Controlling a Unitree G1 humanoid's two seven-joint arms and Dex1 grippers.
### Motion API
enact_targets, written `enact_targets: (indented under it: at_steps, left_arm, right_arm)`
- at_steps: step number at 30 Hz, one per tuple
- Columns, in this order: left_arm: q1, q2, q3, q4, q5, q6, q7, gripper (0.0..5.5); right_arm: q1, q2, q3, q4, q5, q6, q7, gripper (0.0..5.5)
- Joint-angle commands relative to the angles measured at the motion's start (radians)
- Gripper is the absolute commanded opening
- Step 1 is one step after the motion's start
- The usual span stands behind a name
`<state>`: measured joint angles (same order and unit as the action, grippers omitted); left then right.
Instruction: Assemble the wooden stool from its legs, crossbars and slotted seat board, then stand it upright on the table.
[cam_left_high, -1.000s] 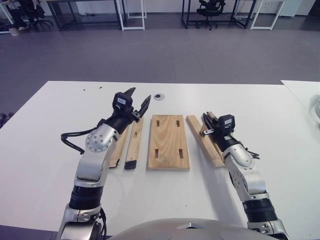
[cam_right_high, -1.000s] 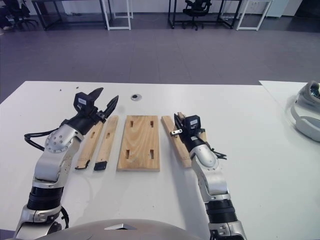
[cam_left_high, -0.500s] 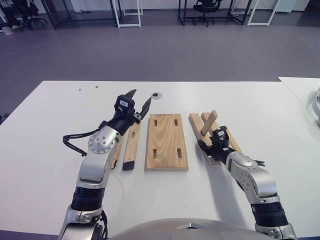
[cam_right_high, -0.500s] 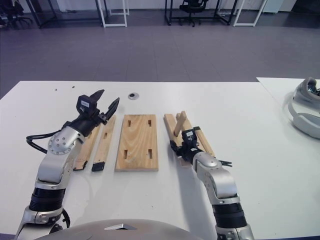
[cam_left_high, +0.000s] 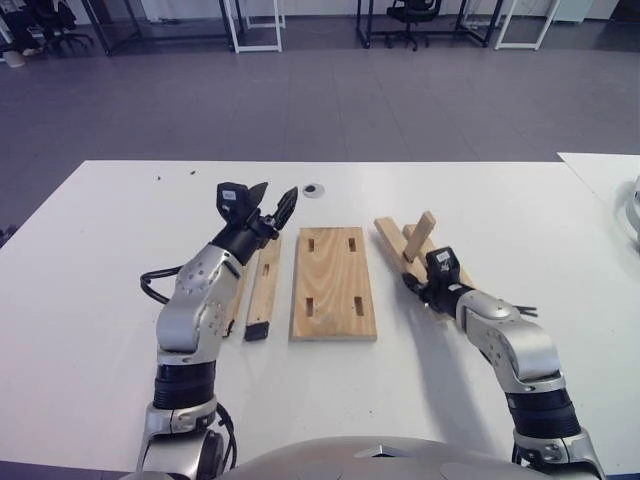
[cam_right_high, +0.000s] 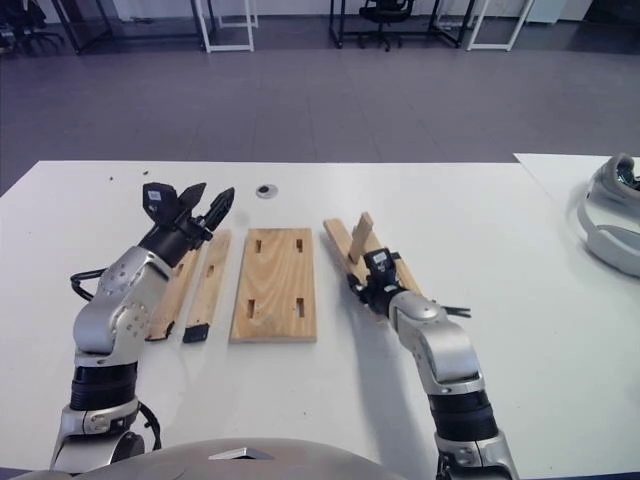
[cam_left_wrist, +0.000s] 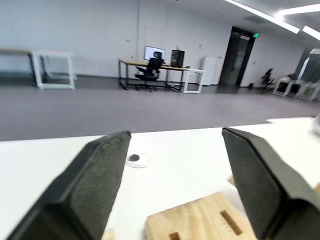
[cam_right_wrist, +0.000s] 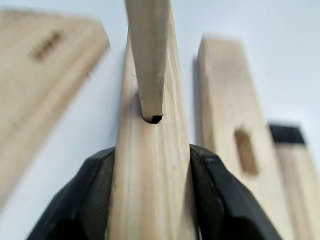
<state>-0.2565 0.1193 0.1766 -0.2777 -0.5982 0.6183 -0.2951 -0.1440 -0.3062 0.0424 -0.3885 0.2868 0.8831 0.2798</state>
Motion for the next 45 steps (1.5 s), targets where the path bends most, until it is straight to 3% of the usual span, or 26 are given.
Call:
enact_targets:
  at_steps: [1, 5, 10, 26, 30, 35, 39, 45]
  left_arm:
    - [-0.09, -0.085, 0.133, 0.007, -0.359, 0.236, 0.152, 3.96]
    - [-0.174, -0.159, 0.186, 0.011, -0.636, 0.273, 0.314, 3.96]
    - [-0.161, -0.138, 0.167, -0.03, -0.743, 0.261, 0.4, 3.75]
    - [-0.082, -0.075, 0.091, -0.066, -0.715, 0.167, 0.368, 1.09]
    - [-0.026, -0.04, 0.069, -0.128, -0.581, 0.095, 0.323, 1.02]
    - [0.281, 0.004, 0.105, -0.382, -0.404, 0.016, 0.394, 1.02]
    - [0.399, 0.002, 0.155, -0.474, -0.416, 0.006, 0.491, 1.02]
    - [0.5, -0.044, 0.06, -0.533, -0.422, 0.027, 0.593, 1.02]
  right_arm:
    - [-0.119, -0.068, 0.035, -0.162, 0.076, -0.109, 0.182, 2.08]
    - [-0.149, -0.096, 0.104, -0.159, 0.064, -0.234, 0.289, 2.08]
    - [-0.148, -0.105, 0.141, -0.154, 0.053, -0.28, 0.317, 2.08]
    - [-0.141, -0.077, 0.144, -0.144, 0.031, -0.32, 0.29, 2.08]
    - [-0.106, -0.07, 0.155, -0.149, 0.019, -0.314, 0.267, 2.93]
    - [0.149, -0.184, 0.158, -0.185, -0.029, -0.332, 0.28, 3.67]
    - [0.226, -0.228, 0.16, -0.055, -0.161, -0.366, 0.21, 3.67]
    - [0.22, -0.248, 0.277, 0.088, -0.329, -0.402, 0.197, 3.67]
